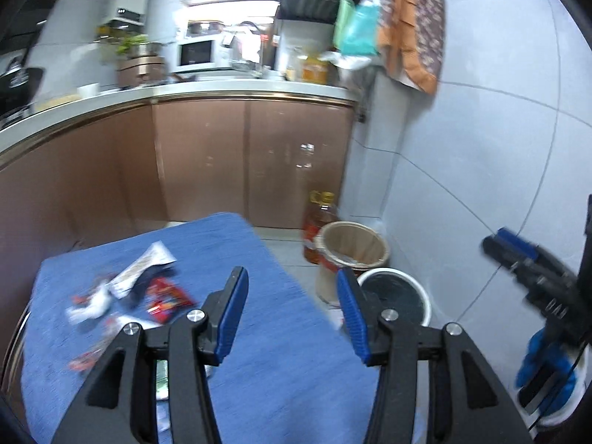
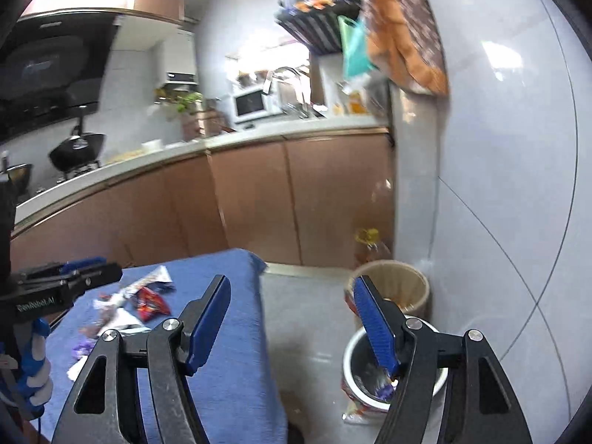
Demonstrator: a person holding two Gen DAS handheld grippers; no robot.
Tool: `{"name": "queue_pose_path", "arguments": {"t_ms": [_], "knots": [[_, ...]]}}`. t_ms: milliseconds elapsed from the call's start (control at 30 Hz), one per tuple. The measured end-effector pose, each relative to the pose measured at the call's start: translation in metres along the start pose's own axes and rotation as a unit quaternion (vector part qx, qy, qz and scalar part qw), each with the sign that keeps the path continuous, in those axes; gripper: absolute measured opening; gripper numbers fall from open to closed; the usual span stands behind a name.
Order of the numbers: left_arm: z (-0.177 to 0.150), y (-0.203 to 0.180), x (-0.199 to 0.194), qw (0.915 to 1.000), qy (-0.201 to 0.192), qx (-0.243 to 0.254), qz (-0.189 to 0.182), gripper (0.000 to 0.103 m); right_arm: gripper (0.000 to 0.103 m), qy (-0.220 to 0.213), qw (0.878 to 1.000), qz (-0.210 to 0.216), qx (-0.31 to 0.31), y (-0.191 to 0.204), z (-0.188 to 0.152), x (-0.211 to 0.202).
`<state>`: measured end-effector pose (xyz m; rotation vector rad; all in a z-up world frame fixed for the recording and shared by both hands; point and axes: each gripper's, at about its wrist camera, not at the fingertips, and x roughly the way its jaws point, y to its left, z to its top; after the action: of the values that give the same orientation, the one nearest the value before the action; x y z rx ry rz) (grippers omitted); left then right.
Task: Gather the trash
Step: 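Move both tools back over the table toward the remaining trash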
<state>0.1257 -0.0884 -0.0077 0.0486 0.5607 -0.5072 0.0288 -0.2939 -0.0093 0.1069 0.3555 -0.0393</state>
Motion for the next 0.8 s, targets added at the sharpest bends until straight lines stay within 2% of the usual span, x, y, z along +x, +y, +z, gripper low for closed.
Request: {"name": "queue_pose_path", "arguments": {"t_ms": [200,400,633,800], "knots": [[-0.034,0.079,-0.028,0.9974,0.005,-0.046,0.055,0.048,0.068,0.002,0.999,0.037,-0.017,0.034,0.009,-0.003],[-0.077,0.153,-0.037,0.9908,0.023,-0.078,0.108,0.048,0.068,0.024,0.996,0.082,-0.031,0.063,0.002,0.023],[-0.128,0.209,-0.009,0.9829,0.085,-0.112,0.118,0.047,0.068,0.086,0.986,0.133,-0.052,0.108,-0.018,0.077],[-0.149,0.226,0.019,0.9790,0.126,-0.112,0.115,0.047,0.064,0.137,0.971,0.182,-0.066,0.139,-0.043,0.118]]}}
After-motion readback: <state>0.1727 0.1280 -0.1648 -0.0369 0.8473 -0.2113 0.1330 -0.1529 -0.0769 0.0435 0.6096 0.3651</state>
